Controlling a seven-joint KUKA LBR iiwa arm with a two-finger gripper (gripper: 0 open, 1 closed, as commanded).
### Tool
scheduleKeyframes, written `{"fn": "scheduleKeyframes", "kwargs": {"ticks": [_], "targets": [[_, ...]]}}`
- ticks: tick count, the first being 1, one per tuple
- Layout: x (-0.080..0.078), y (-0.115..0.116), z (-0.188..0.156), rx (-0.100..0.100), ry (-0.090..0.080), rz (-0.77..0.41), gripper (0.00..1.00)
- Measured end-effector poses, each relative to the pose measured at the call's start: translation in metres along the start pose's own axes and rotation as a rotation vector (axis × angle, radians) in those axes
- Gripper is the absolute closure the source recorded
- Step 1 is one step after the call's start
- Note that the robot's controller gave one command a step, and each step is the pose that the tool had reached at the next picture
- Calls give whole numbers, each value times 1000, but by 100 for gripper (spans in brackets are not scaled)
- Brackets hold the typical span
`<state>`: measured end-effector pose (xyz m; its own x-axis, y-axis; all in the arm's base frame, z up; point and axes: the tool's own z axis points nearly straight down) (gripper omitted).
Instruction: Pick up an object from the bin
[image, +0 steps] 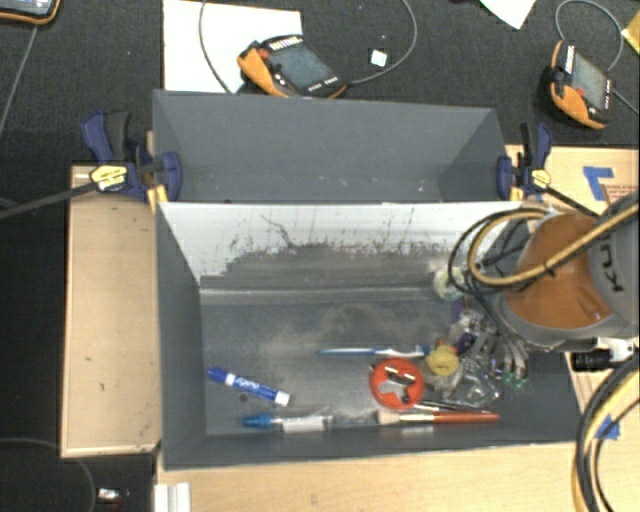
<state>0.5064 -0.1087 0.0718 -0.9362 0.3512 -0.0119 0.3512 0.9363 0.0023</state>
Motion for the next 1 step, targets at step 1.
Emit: {"fn": "scheduleKeyframes", "kwargs": {"ticks": [1], "targets": [[10, -7, -6, 1, 10, -66, 100]]}}
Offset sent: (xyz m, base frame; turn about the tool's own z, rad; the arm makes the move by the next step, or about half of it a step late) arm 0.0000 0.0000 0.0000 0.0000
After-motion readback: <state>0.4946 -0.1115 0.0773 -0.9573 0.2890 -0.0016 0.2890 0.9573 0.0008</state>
